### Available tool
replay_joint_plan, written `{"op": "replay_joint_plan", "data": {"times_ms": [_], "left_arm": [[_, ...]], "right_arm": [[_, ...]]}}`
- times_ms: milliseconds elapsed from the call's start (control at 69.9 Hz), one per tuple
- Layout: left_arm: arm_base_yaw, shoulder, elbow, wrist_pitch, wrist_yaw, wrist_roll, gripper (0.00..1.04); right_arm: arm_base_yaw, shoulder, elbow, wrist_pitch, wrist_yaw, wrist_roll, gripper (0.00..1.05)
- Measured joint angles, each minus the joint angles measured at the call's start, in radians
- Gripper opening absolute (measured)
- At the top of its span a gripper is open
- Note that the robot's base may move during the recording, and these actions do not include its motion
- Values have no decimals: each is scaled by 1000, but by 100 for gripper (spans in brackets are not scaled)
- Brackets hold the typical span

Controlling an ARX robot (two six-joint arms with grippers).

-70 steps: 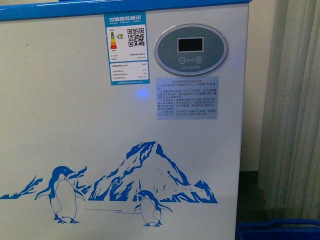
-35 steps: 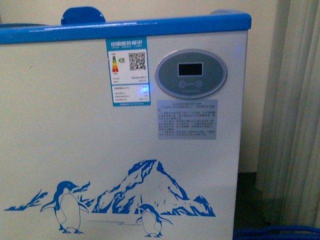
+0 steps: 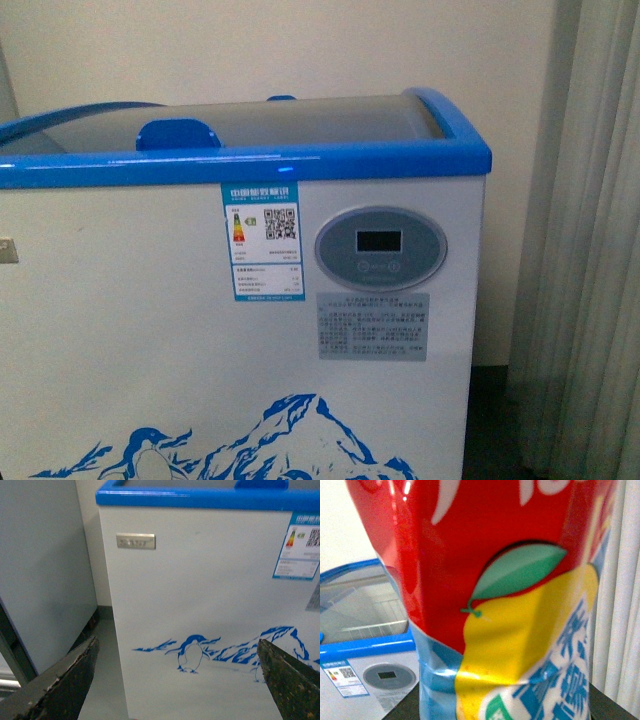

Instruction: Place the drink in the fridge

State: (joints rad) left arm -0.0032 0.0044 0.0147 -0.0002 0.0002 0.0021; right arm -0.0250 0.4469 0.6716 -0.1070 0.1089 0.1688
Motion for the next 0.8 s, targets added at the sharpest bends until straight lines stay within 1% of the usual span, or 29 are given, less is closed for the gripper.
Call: {"op": "replay_joint_plan", "data": {"times_ms": [530,572,587,630,701,801], "left_arm": [[0,0,0,0,0,0,97],[8,19,13,-37,32,-34,97],[12,47,32,-83,65,-56,97],[13,117,56,-103,82,-109,97],[14,295,88,-19,98,-165,97],[4,587,155,225,100,-161,97]], "right_arm": [[0,0,0,0,0,0,41],[0,0,0,1,0,0,40],[0,0,0,0,0,0,40],[0,0,0,0,1,0,40],[0,0,0,0,0,0,40],[1,0,0,0,-1,0,40]]}}
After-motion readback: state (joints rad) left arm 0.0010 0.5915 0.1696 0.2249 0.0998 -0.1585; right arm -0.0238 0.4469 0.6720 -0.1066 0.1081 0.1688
